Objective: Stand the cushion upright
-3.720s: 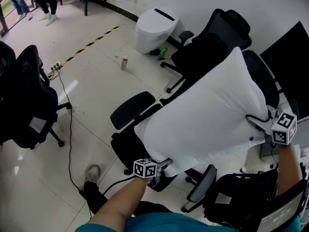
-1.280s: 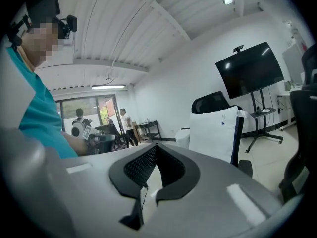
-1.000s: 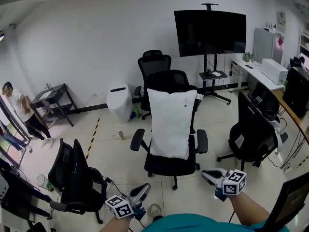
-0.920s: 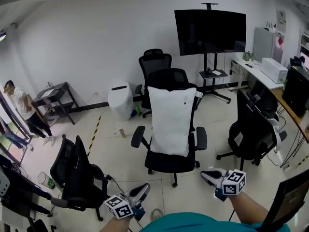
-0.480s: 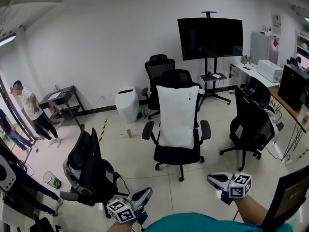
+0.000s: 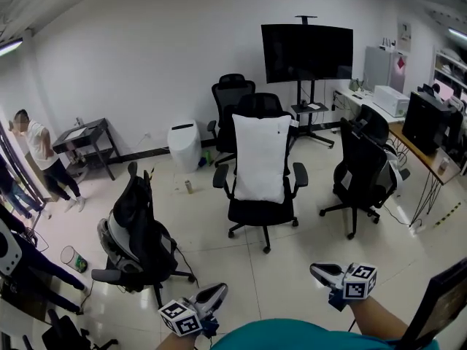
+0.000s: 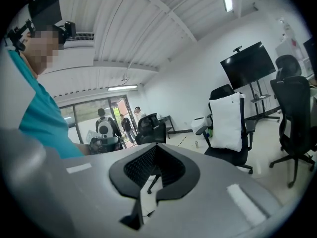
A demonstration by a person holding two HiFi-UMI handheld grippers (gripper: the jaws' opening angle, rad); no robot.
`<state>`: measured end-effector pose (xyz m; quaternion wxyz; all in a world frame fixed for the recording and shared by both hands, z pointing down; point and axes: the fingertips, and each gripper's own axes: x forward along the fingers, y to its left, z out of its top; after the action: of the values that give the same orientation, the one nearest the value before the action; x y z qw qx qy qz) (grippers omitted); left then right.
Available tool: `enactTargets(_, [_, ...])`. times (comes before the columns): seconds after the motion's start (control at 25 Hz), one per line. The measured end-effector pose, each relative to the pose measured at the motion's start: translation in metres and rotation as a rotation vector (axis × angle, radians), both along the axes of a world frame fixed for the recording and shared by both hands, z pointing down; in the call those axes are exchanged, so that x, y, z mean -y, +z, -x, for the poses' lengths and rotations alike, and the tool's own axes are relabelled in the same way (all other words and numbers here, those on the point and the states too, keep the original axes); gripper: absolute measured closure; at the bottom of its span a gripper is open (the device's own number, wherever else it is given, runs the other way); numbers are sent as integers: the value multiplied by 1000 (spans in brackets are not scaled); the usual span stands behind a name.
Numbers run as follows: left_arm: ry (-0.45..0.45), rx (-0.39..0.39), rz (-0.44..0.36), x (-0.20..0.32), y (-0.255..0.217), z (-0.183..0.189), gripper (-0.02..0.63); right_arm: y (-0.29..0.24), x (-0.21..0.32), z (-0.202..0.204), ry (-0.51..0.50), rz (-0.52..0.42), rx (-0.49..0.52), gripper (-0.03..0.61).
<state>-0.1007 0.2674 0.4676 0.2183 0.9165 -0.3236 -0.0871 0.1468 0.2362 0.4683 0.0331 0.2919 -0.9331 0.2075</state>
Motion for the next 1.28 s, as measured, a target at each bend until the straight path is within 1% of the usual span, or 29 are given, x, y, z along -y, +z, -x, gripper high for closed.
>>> enactTargets(0.16, [-8,15,-26,-35,-6,-37,603,-4,-36,-35,-1,-21,17,576])
enactTargets(0.28, [-28,24,-17,-62,-3,-74,603,0,-67,-67,-17,-20,24,576])
enactTargets(0.36, [-38,1,10,-81,0,-101,603,4,-91,-89,-31,-13,22,576])
enactTargets(0.48, [-28,-39,41,-104,4,-145,603,10,-123,-120,-55,-12,5,577])
enactTargets(0.56, [-13,-44,45,-114,4,-169,603,17,-136,-138,-57,4,5,577])
enactTargets(0.64, [3,-32,31,-123,0,-180,603,23,-145,-147,-46,25,15,577])
enactTargets(0.72, [15,-15,4,-130,-6,-177,603,23,-152,-144,-38,22,14,577])
enactTargets(0.84, [20,-8,-24,-138,-12,-158,603,17,-157,-129,-20,2,29,577])
enactTargets(1.0, [29,21,-24,-153,-5,-125,603,16,-162,-101,23,7,79,578])
enactTargets(1.12, [23,42,-38,-162,1,-99,603,20,-168,-75,17,-7,60,578])
enactTargets(1.28, [13,31,-48,-158,-7,-73,603,11,-168,-47,3,-31,44,578])
